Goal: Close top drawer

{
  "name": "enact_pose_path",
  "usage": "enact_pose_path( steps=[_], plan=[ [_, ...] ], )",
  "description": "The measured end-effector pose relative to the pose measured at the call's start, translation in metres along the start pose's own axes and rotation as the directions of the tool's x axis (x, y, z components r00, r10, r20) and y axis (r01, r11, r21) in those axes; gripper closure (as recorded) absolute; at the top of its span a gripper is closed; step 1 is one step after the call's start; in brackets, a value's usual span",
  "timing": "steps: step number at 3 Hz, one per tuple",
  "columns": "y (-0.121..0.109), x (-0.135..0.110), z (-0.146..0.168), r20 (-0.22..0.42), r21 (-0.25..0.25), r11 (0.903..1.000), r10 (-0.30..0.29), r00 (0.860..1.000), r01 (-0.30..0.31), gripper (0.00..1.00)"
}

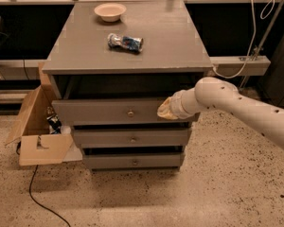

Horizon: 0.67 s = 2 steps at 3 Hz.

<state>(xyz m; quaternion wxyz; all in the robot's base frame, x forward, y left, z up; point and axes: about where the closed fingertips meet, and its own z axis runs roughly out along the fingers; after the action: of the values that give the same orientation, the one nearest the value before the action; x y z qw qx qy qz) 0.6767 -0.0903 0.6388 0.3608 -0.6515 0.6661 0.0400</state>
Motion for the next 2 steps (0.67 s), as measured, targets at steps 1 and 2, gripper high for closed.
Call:
enact_pose_path(
  steps=[1, 2],
  plan=[
    [-0.0182, 0.0037, 0.0109, -0.005, 0.002, 0.9999, 0.015, 1.000, -0.015, 1.00],
    [-0.0178, 0.0038, 0.0107, -0.005, 0.002, 0.9999, 0.015, 1.000, -0.015, 1.00]
  ],
)
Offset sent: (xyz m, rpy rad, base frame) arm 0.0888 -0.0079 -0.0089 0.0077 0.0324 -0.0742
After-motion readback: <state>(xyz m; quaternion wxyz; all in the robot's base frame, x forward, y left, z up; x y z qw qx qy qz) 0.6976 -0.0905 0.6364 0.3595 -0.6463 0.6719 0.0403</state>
